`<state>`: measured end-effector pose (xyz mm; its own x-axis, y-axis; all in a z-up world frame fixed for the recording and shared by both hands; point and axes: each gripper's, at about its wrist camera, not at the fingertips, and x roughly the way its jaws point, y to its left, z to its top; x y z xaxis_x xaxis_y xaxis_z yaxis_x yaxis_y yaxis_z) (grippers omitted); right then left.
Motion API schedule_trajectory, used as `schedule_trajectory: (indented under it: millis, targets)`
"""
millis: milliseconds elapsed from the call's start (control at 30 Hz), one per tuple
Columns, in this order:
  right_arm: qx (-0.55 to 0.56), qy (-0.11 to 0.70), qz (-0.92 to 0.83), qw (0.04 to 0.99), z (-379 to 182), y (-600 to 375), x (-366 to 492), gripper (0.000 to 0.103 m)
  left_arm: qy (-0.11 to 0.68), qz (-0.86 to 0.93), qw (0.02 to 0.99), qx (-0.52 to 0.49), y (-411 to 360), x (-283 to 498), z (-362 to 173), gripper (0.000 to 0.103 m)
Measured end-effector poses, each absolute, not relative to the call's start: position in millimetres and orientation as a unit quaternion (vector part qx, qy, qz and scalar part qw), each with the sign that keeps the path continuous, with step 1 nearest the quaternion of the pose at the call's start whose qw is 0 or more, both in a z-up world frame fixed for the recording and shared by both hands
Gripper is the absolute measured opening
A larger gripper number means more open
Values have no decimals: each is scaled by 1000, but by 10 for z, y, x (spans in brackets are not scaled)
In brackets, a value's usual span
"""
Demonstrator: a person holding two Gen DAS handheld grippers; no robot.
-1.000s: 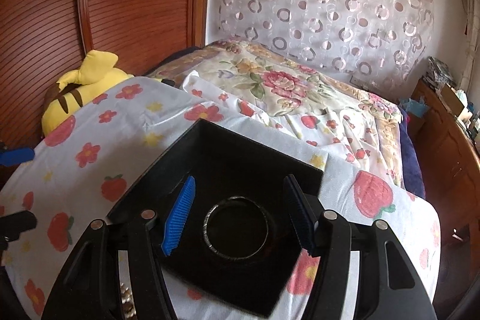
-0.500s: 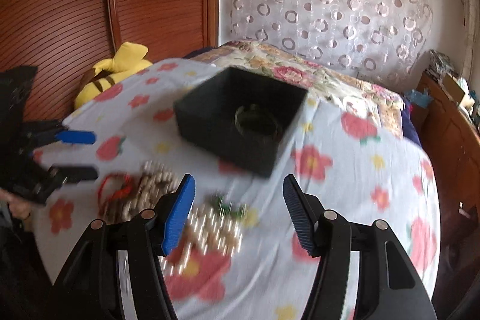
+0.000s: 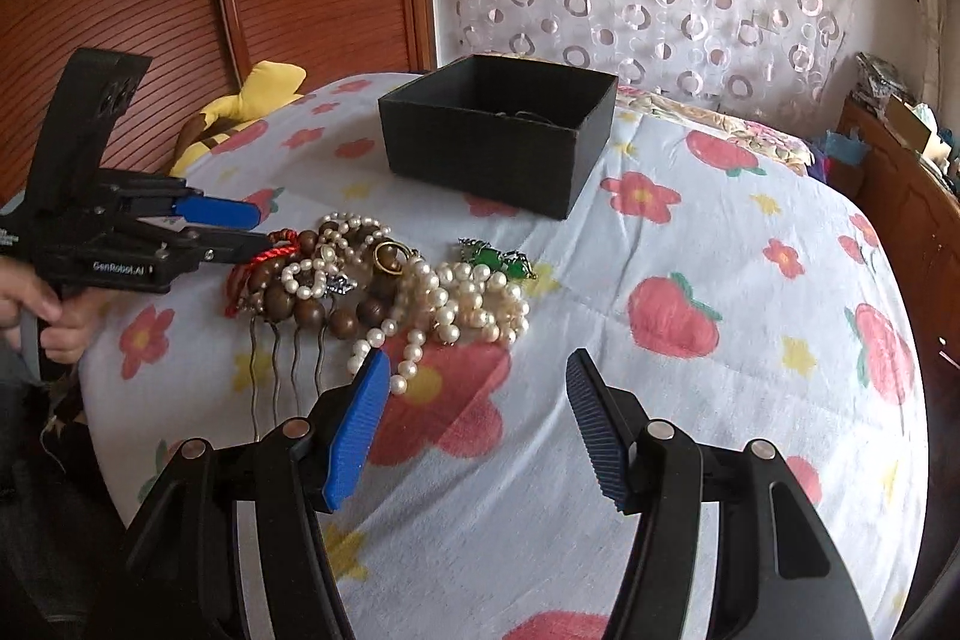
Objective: Organize jewelry
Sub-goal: 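Grasp the red-string bead bracelet with the left tool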
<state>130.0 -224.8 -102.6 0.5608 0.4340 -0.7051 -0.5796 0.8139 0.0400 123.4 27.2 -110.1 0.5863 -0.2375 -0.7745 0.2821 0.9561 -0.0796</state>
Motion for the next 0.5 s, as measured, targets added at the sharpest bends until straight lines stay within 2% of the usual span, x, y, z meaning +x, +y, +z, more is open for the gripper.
schedule_trajectory:
  millis: [133,200,233,267,333,500]
  targets:
    - [-95,364,288,880,-1009,-2285,1293,63,429,-138,891,52,220,1251,-1106,39]
    - [-88,366,288,880,-1010,-2307,1306,64,425,-135,892,68,188,1229,-1116,33]
    - [-86,365,288,881,-1004,-2312,1309,64,422,-135,893,74,172,1218,-1115,27]
    - [-86,364,288,882,-1007,-2315,1300,64,420,-142,893,72,171,1206,-1116,17]
    - [-88,363,288,882,-1004,-2310,1296,64,420,-145,893,69,178,1192,-1113,6]
    - [-89,365,290,880,-1012,-2300,1301,63,405,-145,902,39,264,1069,-1062,6]
